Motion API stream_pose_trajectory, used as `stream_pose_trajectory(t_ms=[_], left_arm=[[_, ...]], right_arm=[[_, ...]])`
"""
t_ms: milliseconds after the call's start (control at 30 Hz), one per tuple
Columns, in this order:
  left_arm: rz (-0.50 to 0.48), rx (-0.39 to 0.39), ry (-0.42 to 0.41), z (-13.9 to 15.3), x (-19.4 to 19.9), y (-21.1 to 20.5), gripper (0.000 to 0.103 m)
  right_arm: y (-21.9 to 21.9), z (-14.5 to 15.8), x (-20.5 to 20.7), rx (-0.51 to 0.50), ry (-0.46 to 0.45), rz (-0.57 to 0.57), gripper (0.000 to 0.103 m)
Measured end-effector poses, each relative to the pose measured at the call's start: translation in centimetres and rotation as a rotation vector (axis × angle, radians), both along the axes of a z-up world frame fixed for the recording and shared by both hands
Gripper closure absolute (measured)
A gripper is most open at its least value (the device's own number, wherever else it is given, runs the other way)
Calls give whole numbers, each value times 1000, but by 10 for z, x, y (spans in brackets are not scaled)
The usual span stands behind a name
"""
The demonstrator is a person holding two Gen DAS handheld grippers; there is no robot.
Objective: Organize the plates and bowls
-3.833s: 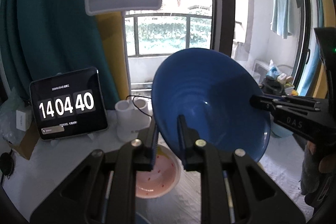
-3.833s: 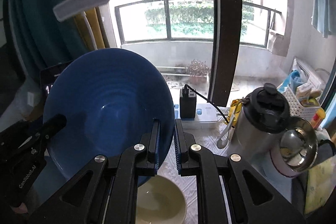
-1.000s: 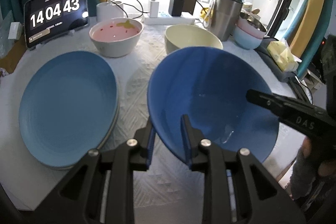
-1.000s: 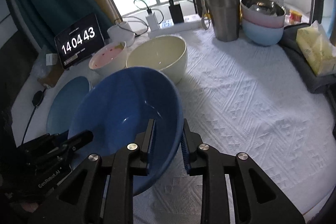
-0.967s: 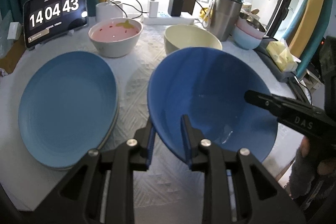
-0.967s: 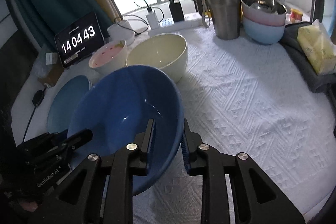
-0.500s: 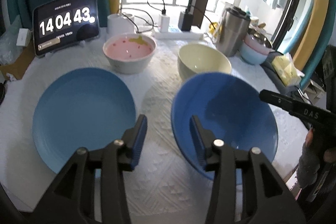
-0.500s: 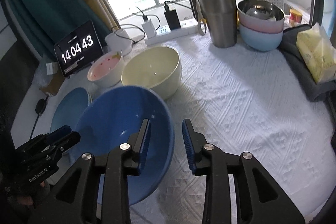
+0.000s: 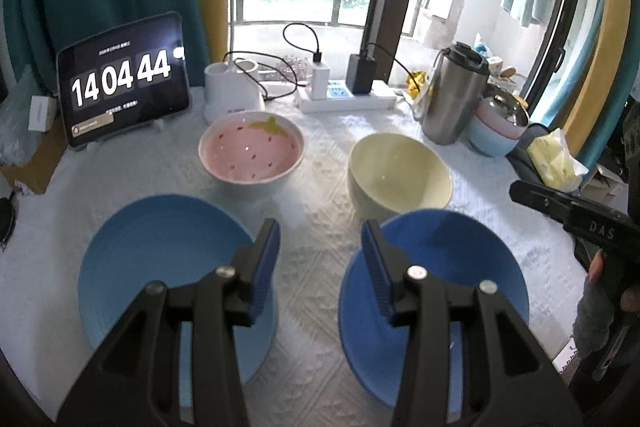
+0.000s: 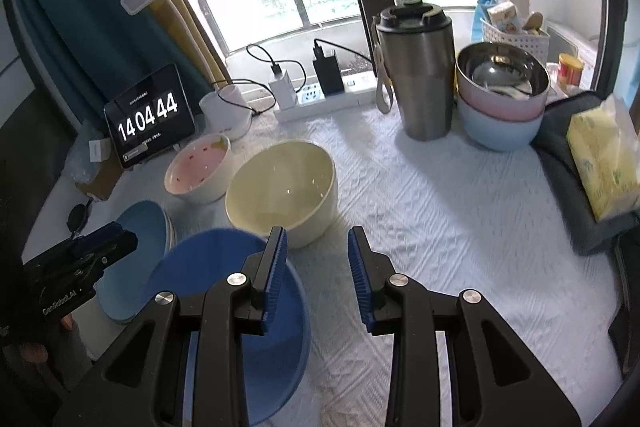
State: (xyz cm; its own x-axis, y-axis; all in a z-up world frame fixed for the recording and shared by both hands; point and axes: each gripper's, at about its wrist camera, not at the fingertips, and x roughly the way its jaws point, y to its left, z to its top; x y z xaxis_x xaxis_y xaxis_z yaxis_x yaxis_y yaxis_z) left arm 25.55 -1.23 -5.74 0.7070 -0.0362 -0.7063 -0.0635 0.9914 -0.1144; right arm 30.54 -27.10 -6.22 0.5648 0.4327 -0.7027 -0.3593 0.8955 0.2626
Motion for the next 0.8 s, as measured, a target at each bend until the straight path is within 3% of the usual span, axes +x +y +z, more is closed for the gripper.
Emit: stream_pose_trajectory(t_ms=[800], left_arm=[[-53,6,64,-8,70,-8,59]], right_arm=[[11,-8,55,-12,23,27,69]])
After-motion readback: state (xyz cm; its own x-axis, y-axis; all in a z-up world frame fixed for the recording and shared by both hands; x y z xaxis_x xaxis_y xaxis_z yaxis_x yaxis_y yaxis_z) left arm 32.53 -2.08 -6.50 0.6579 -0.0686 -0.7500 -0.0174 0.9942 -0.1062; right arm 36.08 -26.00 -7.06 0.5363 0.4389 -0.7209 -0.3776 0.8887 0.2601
